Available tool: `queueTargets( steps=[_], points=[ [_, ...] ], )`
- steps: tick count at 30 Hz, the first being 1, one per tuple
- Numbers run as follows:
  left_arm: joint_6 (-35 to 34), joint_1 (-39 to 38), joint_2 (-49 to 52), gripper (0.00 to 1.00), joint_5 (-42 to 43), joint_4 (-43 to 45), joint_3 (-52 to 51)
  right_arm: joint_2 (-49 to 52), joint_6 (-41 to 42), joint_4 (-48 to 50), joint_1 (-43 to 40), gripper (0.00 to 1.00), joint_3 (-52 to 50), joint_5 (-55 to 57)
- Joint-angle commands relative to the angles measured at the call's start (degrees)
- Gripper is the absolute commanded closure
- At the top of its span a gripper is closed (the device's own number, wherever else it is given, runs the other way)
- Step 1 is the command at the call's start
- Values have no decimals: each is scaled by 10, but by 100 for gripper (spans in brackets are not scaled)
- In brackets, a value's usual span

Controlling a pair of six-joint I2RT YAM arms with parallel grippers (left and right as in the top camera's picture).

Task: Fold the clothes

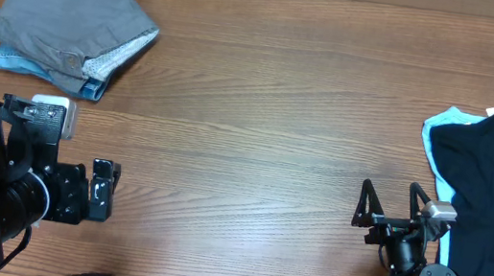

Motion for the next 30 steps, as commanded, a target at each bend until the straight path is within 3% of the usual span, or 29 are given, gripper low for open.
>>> queueTargets(
  steps=[1, 9, 14, 19, 24, 30],
  points=[
    [-2, -5, -2, 0, 0, 1, -3, -7, 2, 5, -3, 0, -5, -4],
    [7, -34, -40, 0, -27, 8, -14, -7, 2, 5, -3, 0, -5, -3],
    [9, -45, -127, 0, -47, 203, -121, -7, 2, 5, -3, 0, -5, -3],
    [33, -45, -240, 0, 0, 423, -325, -7, 2, 5, -3, 0, -5, -4],
    [37, -45, -354, 0, -4, 571, -508, -7, 2, 5, -3, 0, -5, -4],
    [38, -46, -494, 0, -14, 675, -673, -7, 2, 5, -3, 0, -5, -3]
  ],
)
